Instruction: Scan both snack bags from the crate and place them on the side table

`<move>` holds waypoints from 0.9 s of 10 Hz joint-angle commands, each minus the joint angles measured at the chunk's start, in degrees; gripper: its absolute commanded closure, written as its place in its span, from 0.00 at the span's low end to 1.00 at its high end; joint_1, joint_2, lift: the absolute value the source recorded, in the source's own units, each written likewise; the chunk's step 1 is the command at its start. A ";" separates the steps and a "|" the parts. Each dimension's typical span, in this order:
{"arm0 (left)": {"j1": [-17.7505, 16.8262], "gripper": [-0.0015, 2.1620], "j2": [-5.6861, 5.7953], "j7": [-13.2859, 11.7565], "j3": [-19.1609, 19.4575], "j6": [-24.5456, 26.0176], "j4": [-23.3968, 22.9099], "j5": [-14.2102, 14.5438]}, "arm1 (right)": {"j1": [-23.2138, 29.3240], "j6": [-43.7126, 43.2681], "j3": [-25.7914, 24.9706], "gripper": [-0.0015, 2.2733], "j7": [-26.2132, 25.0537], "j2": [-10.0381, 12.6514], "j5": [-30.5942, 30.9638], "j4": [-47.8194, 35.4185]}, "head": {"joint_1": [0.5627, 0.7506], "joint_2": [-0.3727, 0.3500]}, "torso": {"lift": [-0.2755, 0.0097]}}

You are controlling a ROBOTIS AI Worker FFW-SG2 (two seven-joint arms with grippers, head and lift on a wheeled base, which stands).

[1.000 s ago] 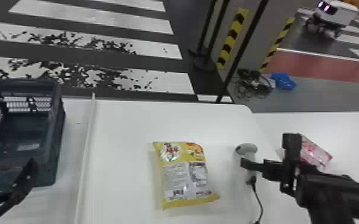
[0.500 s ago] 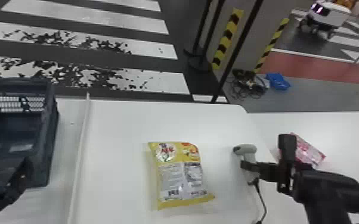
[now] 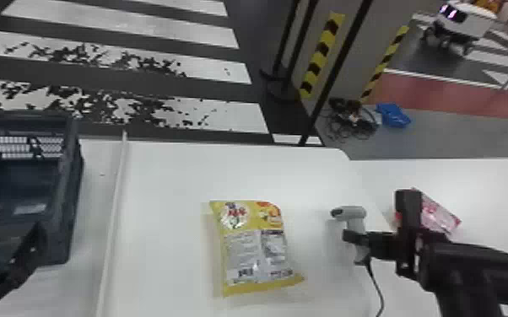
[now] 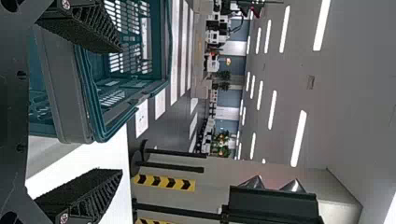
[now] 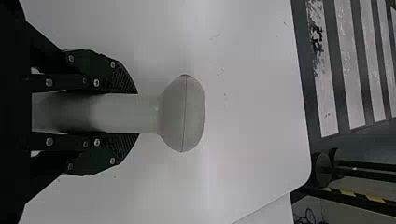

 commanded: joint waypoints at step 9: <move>-0.26 0.04 0.53 0.00 -0.17 0.00 0.07 0.46 | 24.65 30.07 2.95 0.99 -4.31 10.29 3.11 -51.31 | 0.70 0.18 | 0.63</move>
